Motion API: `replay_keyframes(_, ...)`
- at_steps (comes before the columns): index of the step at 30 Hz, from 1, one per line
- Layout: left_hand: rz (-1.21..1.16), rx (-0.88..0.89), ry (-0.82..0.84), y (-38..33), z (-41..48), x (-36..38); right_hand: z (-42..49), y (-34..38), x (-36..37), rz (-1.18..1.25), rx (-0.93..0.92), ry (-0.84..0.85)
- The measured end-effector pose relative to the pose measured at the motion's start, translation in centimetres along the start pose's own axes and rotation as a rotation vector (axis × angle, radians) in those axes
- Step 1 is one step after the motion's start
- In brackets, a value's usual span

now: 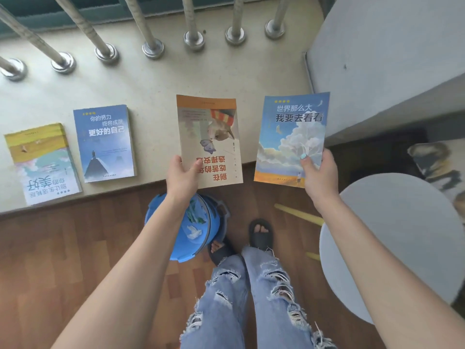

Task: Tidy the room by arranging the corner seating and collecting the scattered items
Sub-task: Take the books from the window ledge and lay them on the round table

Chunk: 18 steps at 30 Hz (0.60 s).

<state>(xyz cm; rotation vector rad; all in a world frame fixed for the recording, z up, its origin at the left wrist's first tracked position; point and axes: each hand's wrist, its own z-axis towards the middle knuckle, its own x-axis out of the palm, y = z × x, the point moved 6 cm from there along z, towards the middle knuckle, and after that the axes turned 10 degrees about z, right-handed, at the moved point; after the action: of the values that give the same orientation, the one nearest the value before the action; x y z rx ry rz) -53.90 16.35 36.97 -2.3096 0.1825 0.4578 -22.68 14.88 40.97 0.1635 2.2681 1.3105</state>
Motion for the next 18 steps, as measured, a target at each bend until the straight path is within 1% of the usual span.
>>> replay_keyframes(5,0.065,0.023,0.093,0.2,-1.8,4.2,-1.6,-2.1,-4.4,0.037,0.005,-0.073)
replay_keyframes(10,0.093,0.032,0.150,0.0,-3.8,8.3,-2.5,-4.1,-8.8,0.103,0.009,-0.183)
replay_keyframes(18,0.207,0.082,0.255,-0.2,-9.0,14.8,-5.1,-8.9,-16.7,0.070,0.032,-0.297)
